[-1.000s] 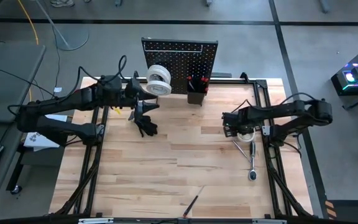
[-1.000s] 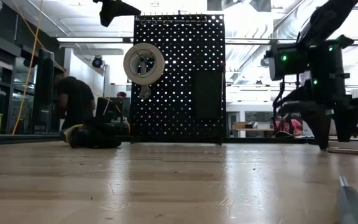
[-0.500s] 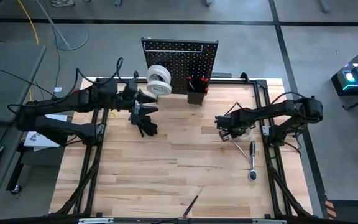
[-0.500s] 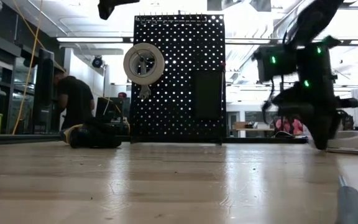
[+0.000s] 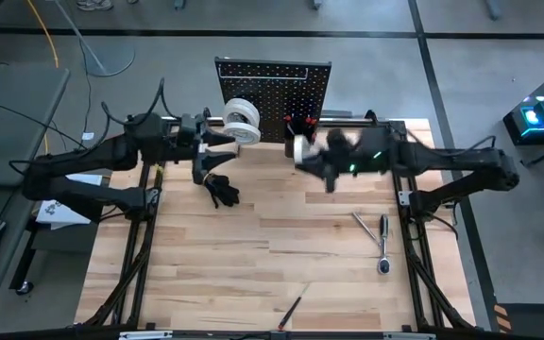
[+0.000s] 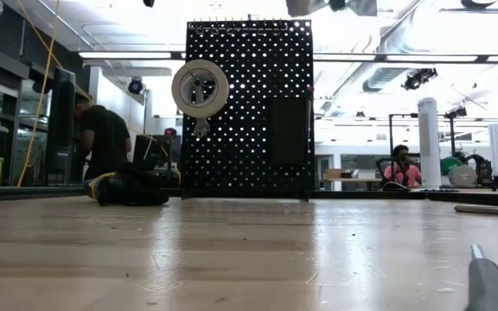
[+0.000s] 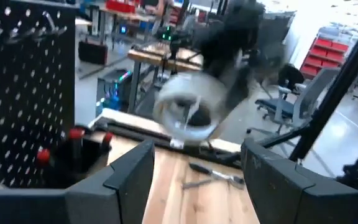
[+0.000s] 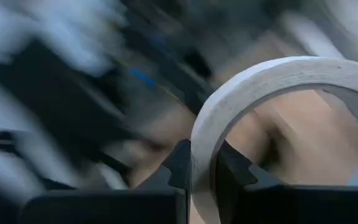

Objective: Hang tools onto peg board
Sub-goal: Hang the white masking tape on the peg board

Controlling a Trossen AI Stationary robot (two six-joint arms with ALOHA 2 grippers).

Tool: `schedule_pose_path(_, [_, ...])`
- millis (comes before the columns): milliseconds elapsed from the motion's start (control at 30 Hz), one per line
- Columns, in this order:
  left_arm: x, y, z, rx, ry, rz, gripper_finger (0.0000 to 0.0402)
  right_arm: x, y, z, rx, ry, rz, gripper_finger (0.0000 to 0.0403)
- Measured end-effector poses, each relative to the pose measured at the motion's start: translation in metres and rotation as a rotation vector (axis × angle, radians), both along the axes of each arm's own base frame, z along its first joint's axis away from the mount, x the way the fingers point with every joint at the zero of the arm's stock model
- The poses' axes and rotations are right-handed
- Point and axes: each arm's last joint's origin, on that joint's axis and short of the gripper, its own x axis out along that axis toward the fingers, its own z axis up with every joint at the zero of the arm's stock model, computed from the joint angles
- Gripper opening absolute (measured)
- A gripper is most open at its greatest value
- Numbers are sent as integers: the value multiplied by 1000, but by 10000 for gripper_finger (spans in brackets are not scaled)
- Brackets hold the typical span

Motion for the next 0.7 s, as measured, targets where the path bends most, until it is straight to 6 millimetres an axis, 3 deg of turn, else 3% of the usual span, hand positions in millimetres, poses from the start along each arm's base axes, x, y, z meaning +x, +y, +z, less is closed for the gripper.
schedule_pose_path(100, [15,3,4,-15,-89,-17,220,5,-2,42,-106,-360,180,24])
schedule_pose_path(300, [38,8,18,-240,-340,-337,220,12,-2,76,-157,-725,347,24])
schedule_pose_path(467, [54,15,25,-389,-510,-550,220,40,0,83,-156,-849,474,24])
schedule_pose_path(700, [73,20,16,-575,-566,-655,220,76,4,101,-184,-894,653,24])
